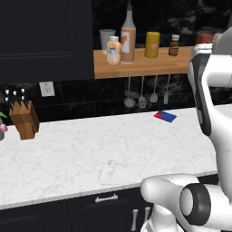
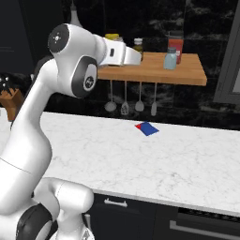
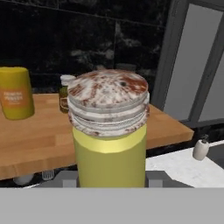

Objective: Put the shaker and condiment bottle from the counter next to their counterparts in the cabinet.

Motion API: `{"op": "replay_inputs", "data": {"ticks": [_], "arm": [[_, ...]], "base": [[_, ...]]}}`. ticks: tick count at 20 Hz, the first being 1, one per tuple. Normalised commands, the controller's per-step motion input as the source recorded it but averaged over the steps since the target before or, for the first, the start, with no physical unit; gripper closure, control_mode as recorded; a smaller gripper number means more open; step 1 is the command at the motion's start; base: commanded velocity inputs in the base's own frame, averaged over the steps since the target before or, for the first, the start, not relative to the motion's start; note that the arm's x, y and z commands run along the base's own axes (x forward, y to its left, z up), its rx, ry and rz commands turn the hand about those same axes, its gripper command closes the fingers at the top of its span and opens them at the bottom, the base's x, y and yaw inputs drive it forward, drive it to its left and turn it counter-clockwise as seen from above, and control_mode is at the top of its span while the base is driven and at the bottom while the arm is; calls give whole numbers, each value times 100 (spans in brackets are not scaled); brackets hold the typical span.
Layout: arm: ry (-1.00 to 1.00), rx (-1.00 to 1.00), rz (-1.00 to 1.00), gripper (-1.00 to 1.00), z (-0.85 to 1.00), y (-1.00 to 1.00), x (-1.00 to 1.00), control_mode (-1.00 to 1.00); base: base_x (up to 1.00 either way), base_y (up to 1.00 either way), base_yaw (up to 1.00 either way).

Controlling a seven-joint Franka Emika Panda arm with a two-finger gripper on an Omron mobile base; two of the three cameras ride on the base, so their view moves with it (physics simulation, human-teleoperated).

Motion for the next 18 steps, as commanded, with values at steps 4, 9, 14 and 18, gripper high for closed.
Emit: {"op": "replay_inputs", "data": {"ticks": [4,9,14,18], "arm": [[0,5,-9,100,0,0,44,-100],[0,3,-5,100,-2,0,56,-100],[0,9,-1,100,-5,-15,20,-100],[0,11,0,100,-6,-30,7,-100]], "base": [[0,0,0],[0,0,0],[0,0,0],[0,0,0]]}}
